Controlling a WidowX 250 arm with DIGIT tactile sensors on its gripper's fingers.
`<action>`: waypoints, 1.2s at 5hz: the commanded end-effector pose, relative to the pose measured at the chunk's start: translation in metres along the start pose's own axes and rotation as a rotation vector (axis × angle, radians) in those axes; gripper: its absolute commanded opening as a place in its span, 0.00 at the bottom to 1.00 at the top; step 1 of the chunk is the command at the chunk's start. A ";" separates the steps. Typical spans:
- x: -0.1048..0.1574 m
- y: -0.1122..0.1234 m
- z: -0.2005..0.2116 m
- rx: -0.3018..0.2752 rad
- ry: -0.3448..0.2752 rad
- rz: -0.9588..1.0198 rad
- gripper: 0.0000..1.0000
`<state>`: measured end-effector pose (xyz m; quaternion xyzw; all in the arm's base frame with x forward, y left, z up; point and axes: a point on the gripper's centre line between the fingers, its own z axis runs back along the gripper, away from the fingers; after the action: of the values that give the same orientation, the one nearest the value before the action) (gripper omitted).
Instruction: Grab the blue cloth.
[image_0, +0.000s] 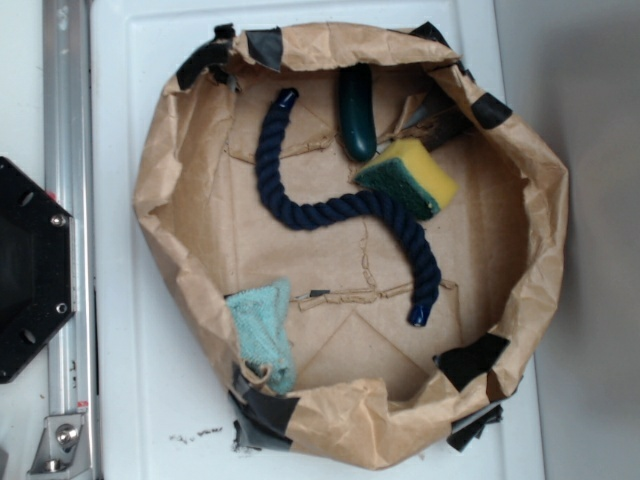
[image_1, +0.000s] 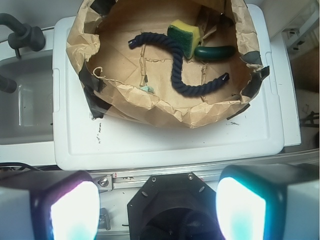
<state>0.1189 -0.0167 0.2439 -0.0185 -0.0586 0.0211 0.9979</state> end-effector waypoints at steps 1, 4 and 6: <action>0.000 0.000 0.000 0.000 0.000 0.000 1.00; 0.110 0.001 -0.102 -0.041 0.312 0.183 1.00; 0.095 0.010 -0.170 -0.045 0.528 0.269 1.00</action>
<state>0.2350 -0.0130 0.0779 -0.0487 0.2275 0.1343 0.9632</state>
